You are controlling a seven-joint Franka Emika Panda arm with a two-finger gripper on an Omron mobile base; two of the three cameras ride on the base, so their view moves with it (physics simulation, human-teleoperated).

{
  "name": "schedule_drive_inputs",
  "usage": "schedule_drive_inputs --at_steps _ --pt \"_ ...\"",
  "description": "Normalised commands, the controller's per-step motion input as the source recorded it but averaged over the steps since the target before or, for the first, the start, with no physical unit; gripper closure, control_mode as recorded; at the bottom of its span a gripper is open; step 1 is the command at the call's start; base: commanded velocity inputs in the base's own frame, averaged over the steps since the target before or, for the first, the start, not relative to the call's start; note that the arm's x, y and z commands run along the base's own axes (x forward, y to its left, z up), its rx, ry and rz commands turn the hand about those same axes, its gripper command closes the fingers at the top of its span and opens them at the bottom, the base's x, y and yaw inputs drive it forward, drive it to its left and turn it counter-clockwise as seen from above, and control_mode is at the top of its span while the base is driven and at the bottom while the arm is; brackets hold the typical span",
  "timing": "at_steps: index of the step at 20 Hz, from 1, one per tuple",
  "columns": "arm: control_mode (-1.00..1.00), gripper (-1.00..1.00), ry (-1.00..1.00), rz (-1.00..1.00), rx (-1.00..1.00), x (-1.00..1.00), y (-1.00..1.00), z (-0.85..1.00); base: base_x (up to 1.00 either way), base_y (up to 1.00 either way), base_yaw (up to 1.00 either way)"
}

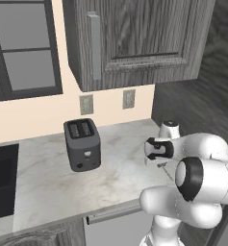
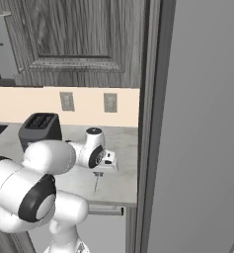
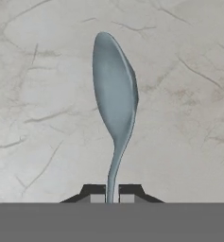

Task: Take the fork and place it on the left side of the plate. Then take the spoon and place it on the right side of the plate. Make sure they're directly next to the plate.

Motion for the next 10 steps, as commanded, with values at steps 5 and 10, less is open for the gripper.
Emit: schedule_drive_inputs --at_steps 5,10 --pt "-1.0 1.0 0.0 0.05 0.0 -0.08 0.0 0.36 0.0 0.0 0.0" --pt "-1.0 1.0 0.0 0.06 0.0 -0.05 0.01 0.4 0.0 0.0 0.0"
